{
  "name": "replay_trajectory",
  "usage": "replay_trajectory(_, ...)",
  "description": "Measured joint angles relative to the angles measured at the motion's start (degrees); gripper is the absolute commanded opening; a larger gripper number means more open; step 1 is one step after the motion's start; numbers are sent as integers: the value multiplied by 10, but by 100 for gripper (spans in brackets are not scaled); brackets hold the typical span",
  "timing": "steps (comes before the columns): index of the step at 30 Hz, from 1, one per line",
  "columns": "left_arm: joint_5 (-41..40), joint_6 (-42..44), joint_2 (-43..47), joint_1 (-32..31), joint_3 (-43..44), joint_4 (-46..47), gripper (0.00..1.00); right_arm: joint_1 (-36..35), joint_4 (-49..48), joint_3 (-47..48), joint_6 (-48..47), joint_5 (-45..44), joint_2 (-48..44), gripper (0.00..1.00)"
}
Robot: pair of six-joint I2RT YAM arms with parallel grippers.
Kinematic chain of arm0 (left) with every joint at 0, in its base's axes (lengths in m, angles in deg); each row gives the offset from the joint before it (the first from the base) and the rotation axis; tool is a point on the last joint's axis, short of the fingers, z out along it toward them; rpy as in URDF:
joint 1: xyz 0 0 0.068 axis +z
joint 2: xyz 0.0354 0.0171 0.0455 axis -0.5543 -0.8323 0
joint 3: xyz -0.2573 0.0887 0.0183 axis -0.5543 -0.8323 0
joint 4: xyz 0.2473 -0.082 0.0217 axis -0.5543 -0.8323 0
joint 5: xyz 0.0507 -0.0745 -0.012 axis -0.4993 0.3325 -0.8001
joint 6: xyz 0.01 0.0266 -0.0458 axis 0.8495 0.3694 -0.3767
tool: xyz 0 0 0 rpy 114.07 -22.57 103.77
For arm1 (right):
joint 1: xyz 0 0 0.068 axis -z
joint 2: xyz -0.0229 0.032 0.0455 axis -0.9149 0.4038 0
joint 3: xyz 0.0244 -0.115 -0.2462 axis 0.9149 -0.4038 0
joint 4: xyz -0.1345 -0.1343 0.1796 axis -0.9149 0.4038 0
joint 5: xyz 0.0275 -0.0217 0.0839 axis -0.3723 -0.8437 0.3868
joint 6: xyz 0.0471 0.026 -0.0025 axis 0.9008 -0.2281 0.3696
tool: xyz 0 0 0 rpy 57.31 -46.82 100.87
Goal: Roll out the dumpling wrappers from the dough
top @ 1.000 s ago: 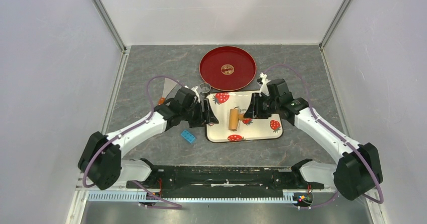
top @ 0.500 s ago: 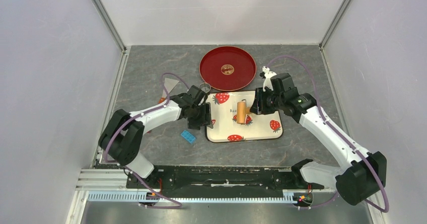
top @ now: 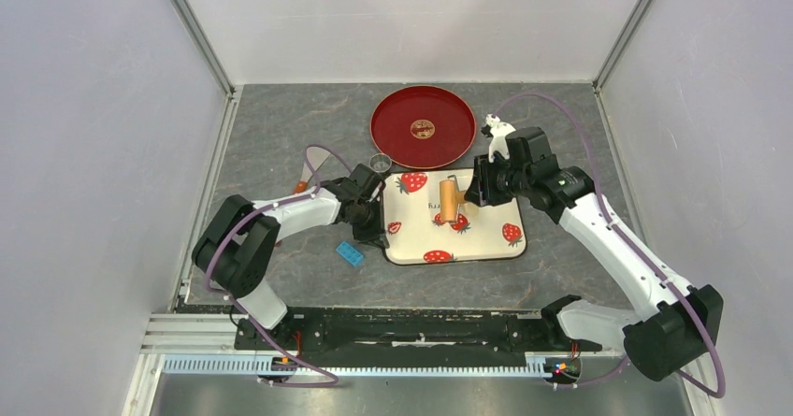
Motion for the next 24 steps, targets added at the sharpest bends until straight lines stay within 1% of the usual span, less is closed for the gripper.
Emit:
replay_trajectory(7,8,-9,17,4,-27,26,2,0,5,18,-12,8,8,0)
replay_trajectory(12,10,-22,57,3,-67,23,2,0,14,43,-12,9,23,0)
replay_trajectory(19,10,-30,88,3,-97,20,2,0,41,53,-13,-11,34,0)
replay_trajectory(24,7,-33,112,3,-120,23,2,0,77,68,-22,-31,53,0)
